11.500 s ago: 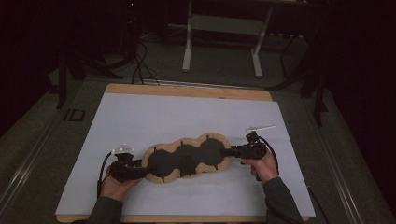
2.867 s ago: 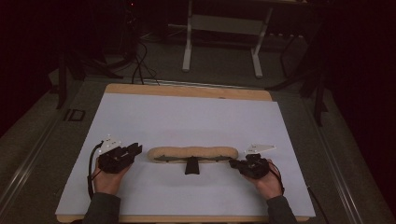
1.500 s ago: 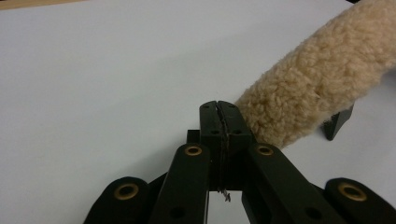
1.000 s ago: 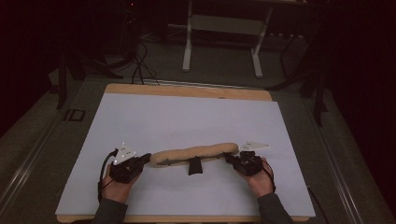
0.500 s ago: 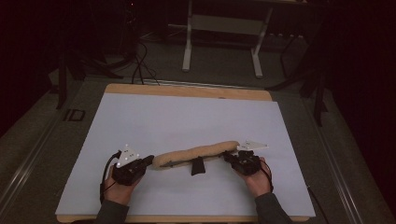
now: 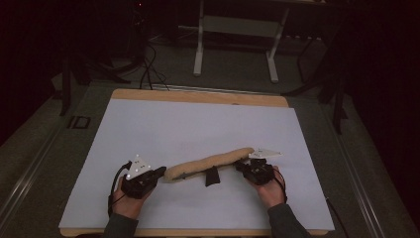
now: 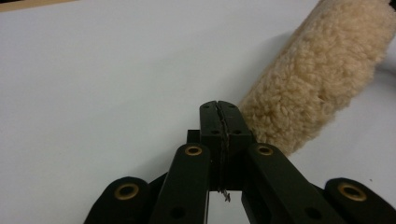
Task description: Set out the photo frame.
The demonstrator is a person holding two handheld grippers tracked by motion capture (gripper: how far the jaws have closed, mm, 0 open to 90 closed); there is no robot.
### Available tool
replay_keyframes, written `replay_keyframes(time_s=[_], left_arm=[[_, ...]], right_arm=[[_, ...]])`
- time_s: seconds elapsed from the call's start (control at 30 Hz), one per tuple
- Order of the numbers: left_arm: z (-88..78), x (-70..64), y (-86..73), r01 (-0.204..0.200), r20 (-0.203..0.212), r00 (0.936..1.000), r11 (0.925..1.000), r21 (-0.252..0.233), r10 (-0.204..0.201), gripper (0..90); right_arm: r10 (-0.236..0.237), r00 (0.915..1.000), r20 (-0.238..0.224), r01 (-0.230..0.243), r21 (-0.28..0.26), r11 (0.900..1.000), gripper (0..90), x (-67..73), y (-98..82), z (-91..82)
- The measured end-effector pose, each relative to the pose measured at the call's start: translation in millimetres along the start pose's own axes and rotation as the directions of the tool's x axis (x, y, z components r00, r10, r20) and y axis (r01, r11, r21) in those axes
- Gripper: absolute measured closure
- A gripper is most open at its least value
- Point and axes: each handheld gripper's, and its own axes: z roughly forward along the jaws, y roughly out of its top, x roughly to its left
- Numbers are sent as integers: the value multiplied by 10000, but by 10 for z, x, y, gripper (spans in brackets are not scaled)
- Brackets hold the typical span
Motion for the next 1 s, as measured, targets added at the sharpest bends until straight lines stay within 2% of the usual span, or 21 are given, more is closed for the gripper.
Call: replay_keyframes(time_s=[0.33,1.0], left_arm=[[15,-69,7,-231,195,9995,9997,-44,231,900],[45,-170,14,-401,443,9982,9991,-100,405,900]], right_arm=[[44,10000,77,-45,77,10000,899,-8,43,25],[-17,10000,87,16,124,9999,900,31,129,55]])
